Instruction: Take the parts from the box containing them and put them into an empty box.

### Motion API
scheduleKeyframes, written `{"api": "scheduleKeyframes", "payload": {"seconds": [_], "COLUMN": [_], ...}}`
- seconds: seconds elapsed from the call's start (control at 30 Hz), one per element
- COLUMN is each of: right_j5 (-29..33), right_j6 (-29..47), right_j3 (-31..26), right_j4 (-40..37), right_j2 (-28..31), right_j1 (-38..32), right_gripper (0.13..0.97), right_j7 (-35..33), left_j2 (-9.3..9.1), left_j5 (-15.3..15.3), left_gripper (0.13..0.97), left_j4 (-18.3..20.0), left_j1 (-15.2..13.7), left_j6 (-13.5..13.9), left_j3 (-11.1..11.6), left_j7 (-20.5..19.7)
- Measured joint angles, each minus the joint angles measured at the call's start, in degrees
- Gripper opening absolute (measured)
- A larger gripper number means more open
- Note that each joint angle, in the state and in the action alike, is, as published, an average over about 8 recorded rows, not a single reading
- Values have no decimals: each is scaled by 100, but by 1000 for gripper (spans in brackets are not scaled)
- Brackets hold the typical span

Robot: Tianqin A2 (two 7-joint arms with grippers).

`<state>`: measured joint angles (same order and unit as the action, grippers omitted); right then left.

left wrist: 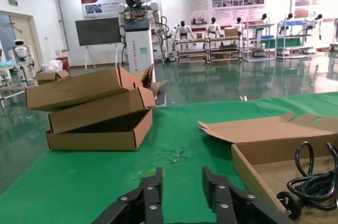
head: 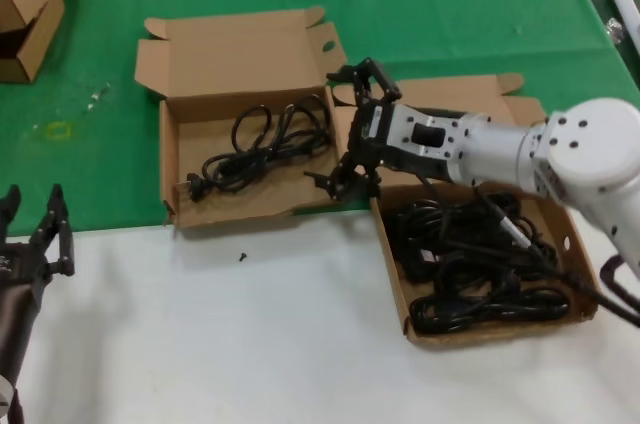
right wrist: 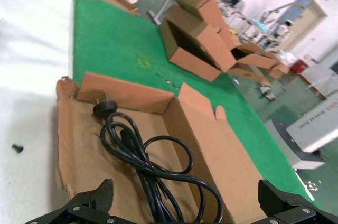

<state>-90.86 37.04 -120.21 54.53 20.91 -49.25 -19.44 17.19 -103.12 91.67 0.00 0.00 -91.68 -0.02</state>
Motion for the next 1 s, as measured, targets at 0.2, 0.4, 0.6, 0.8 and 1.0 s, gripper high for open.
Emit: {"api": "scheduleKeyframes", "payload": {"seconds": [0.2,0.4,0.6,0.8,1.0], "right_j5": [-110,-222,-334,-446,-558], "right_j6": [-333,-670,-1008,-1345,-1683], "right_j3": [256,516,777,1037,1297], "right_j4": [334,672,1011,1349,1687], "right_j2": [-33,-67,-101,-135,-169], "right_j1": [440,889,1338,1787,2236], "right_gripper": [965,966,966,966,966], "right_j7": [175,352,528,706,883], "left_j2": [0,0,0,0,0], "left_j5": [0,-1,-1,-1,-1], "left_gripper": [296,425,559,692,819], "left_j4": [0,0,0,0,0], "left_j1": [0,0,0,0,0], "left_j6": [0,0,0,0,0], "left_j3": [0,0,0,0,0], "left_j7": [0,0,0,0,1]}}
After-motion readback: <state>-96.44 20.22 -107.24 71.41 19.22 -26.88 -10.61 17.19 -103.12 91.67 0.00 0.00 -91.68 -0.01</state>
